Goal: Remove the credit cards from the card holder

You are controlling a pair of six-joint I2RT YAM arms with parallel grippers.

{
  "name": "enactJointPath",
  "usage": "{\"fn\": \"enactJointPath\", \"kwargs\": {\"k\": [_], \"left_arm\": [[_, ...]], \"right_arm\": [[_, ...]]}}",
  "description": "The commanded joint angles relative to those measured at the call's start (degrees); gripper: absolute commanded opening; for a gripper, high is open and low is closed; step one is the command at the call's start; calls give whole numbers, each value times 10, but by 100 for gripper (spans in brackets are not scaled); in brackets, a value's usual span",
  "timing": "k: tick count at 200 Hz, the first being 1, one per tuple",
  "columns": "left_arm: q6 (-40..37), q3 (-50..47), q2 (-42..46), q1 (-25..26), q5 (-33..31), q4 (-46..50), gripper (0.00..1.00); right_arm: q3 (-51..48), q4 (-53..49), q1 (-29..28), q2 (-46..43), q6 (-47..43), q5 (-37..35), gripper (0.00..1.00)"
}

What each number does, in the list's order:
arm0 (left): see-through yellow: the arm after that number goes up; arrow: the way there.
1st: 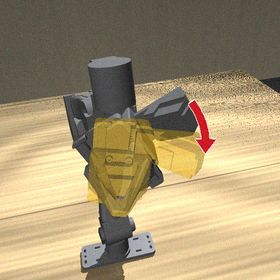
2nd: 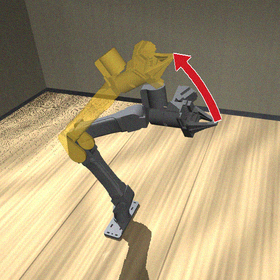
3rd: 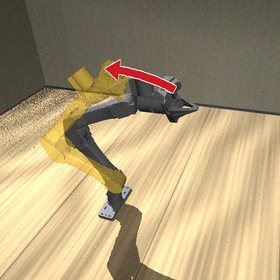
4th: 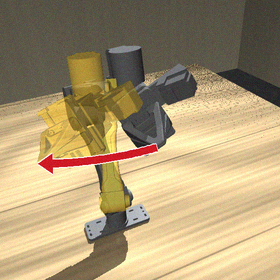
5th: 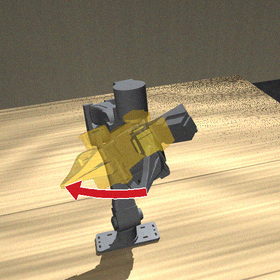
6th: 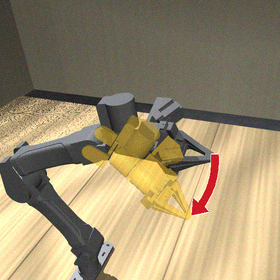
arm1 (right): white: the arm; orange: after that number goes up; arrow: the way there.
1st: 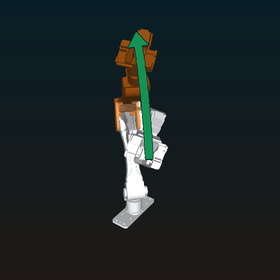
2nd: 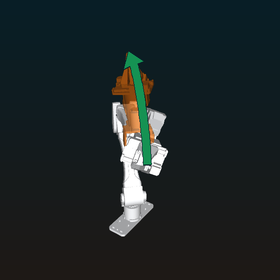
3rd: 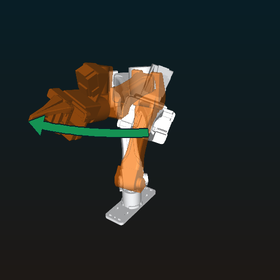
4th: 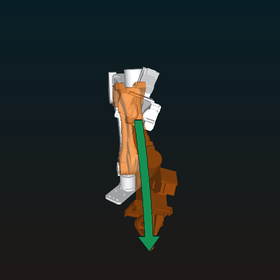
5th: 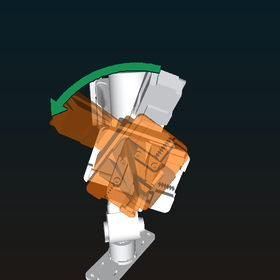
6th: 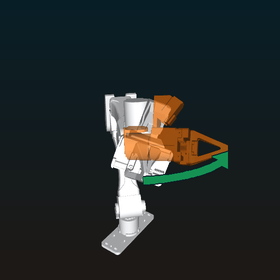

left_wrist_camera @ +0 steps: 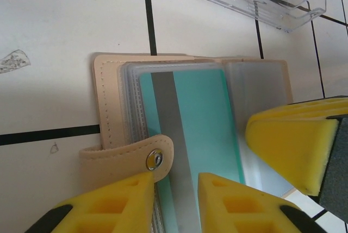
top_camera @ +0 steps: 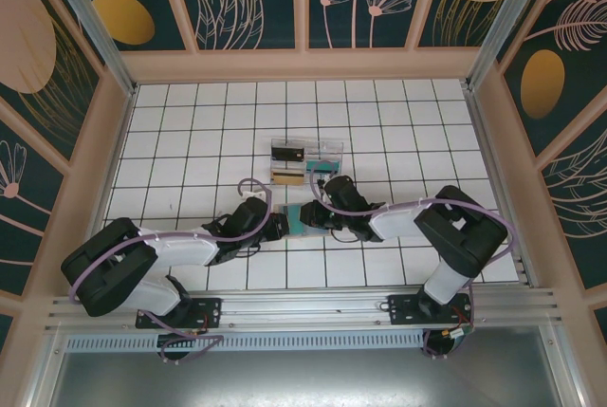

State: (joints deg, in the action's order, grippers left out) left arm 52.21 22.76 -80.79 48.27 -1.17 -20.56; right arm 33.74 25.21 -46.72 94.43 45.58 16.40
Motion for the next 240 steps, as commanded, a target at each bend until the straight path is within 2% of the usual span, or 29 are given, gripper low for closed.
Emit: {"fn": "enactJointPath", "kwargs": {"k": [1, 81, 101, 119, 194, 240], "left_arm": [[2, -8, -8, -3, -2, -12, 27], [3, -7, -12, -3, 7, -18, 25], [3, -5, -14, -3, 8, -18, 25], [3, -4, -14, -3, 10, -17, 23], [6, -3, -10, -3, -4, -3, 16], [4, 0, -11, -3, 5, -8, 15]], "right_arm": [[17, -12, -4, 9, 8, -6, 17], [33, -24, -9, 33, 11, 10, 15], [33, -21, -9, 30, 11, 12, 10], [32, -24, -9, 27, 10, 10, 0], [5, -46, 2, -26, 4, -22, 0], [3, -43, 2, -30, 2, -8, 0]]}}
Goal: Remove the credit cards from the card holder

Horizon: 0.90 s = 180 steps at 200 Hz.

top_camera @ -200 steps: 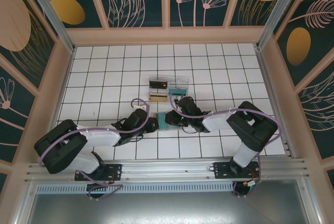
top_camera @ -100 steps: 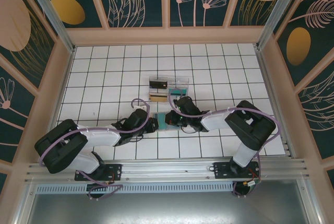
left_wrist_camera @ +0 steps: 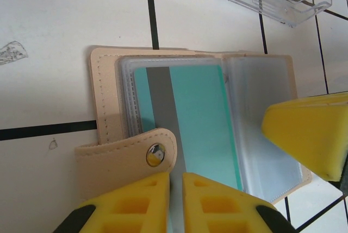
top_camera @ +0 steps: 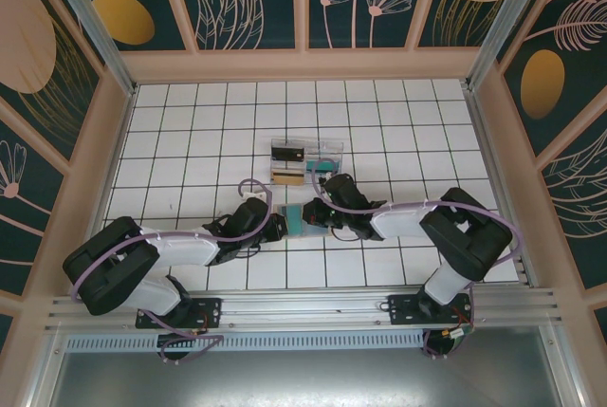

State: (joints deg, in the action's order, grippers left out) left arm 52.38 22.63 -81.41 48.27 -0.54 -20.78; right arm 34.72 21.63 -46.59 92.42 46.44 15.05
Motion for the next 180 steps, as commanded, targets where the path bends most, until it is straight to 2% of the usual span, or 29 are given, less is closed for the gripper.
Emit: {"fn": "enactJointPath", "kwargs": {"k": [1, 4, 15, 32, 103, 180], "left_arm": [[3, 1, -5, -3, -2, -5, 15], [3, 2, -5, -3, -2, -4, 16], [3, 5, -8, -3, -5, 2, 16], [4, 21, -19, -3, -26, 44, 15], [5, 28, -49, -3, -23, 59, 11], [8, 20, -31, -3, -21, 60, 10]], "right_arm": [[-7, -6, 1, -10, -6, 7, 0], [-6, -6, 1, -7, -6, 9, 0], [3, -8, -3, 1, -8, 15, 10], [13, -9, -10, 12, -9, 16, 15], [23, -30, -13, 38, -7, 4, 15], [12, -51, -13, -5, -3, -22, 16]]}}
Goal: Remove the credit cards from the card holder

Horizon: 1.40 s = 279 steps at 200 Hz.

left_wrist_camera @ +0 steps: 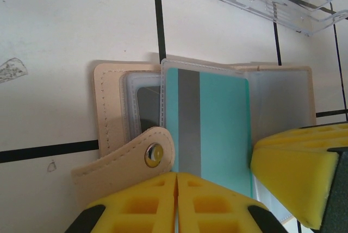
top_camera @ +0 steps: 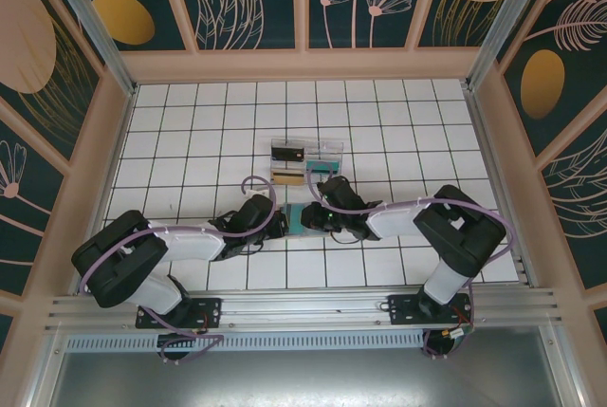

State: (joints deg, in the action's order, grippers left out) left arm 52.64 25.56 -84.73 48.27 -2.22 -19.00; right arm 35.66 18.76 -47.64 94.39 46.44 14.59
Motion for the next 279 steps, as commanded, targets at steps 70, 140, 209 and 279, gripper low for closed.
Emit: {"fn": "enactJointPath", "kwargs": {"k": [70, 140, 209, 279], "left_arm": [[6, -12, 9, -3, 0, 40, 10], [4, -11, 5, -2, 9, 33, 8], [15, -8, 8, -2, -23, 68, 0], [13, -8, 13, -2, -19, 64, 0]], "right_arm": [[14, 1, -3, 25, -2, 19, 16], [15, 22, -3, 27, 1, 34, 8], [-17, 3, 16, -14, -4, 16, 0], [-48, -3, 38, -42, -12, 21, 0]]}}
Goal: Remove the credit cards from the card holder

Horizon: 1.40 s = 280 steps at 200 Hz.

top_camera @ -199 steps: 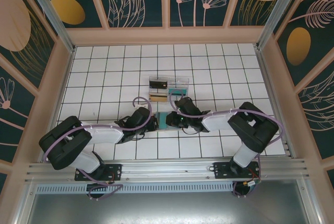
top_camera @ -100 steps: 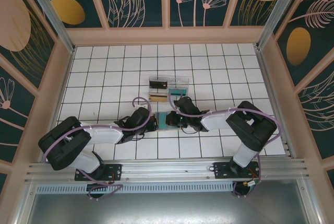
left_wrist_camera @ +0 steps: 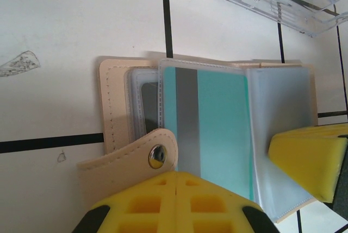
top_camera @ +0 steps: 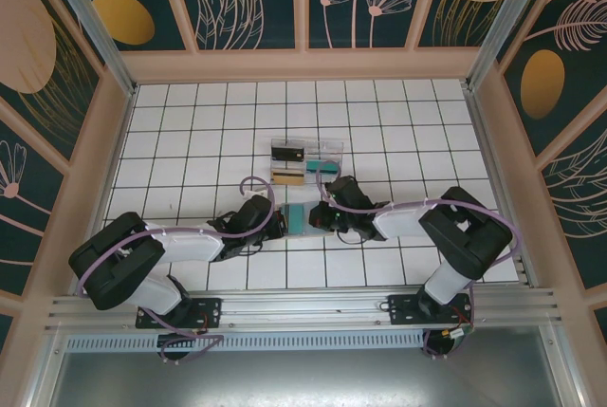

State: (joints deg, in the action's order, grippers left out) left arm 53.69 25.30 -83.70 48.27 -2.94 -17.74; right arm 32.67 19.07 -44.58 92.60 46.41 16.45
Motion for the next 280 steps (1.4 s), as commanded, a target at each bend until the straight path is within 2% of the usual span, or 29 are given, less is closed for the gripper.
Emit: {"fn": "enactJointPath", "kwargs": {"k": [1, 24, 51, 66, 128, 172, 280], "left_arm": [[2, -5, 3, -2, -12, 52, 0], [1, -5, 5, -3, -5, 47, 0], [8, -5, 5, -2, 6, 43, 0], [16, -10, 13, -2, 9, 43, 0], [25, -19, 58, -3, 1, 62, 0], [14, -15, 41, -2, 1, 52, 0], [-5, 14, 0, -2, -24, 73, 0]], "right_arm": [[-18, -6, 7, -24, -11, 3, 0], [-17, 7, 3, -28, -14, 16, 0], [11, -16, -12, -29, -31, 4, 12], [30, -31, -21, -27, -38, -7, 14], [54, -29, -38, -7, -29, -35, 14], [59, -10, -43, 20, -19, -28, 14], [56, -3, -45, 26, -14, -28, 15]]}}
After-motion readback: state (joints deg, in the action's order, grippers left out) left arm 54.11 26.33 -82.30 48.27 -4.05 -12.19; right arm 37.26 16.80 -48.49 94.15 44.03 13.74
